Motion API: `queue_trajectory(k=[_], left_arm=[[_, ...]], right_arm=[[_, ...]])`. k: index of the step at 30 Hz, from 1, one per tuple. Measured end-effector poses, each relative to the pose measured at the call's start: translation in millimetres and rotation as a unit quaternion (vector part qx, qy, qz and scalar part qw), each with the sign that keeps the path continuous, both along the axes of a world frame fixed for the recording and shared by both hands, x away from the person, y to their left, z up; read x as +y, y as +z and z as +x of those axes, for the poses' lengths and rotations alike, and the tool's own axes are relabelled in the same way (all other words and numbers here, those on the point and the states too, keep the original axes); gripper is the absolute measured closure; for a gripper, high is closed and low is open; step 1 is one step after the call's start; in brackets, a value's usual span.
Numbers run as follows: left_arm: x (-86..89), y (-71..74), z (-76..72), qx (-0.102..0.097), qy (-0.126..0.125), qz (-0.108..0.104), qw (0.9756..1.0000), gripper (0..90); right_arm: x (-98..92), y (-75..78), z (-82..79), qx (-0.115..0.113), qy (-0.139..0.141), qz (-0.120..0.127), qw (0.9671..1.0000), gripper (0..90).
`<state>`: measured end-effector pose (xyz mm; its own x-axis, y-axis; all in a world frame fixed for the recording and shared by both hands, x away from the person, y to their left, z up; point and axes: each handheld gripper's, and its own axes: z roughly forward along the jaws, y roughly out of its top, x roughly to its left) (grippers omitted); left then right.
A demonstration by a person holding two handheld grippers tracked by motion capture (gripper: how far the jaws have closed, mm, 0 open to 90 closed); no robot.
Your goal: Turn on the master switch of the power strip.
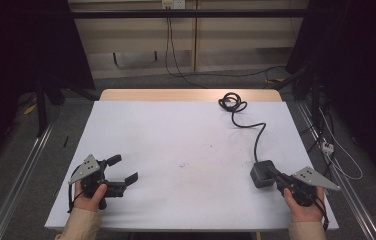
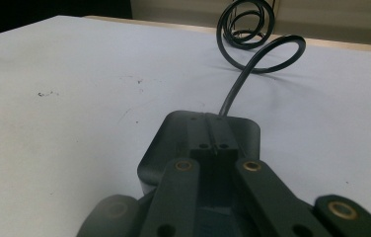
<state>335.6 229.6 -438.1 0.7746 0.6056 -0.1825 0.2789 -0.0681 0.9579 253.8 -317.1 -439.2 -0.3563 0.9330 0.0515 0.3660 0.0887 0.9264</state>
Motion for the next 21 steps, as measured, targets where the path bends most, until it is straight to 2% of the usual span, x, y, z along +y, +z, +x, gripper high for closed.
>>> queue_trajectory(k=[21], left_arm=[[0.0, 0.1, -0.5, -0.001, 0.002, -0.001, 1.0000, 3.7]], right_arm=[[0.5, -0.9, -0.6, -0.003, 0.000, -0.003, 1.0000, 90.0]])
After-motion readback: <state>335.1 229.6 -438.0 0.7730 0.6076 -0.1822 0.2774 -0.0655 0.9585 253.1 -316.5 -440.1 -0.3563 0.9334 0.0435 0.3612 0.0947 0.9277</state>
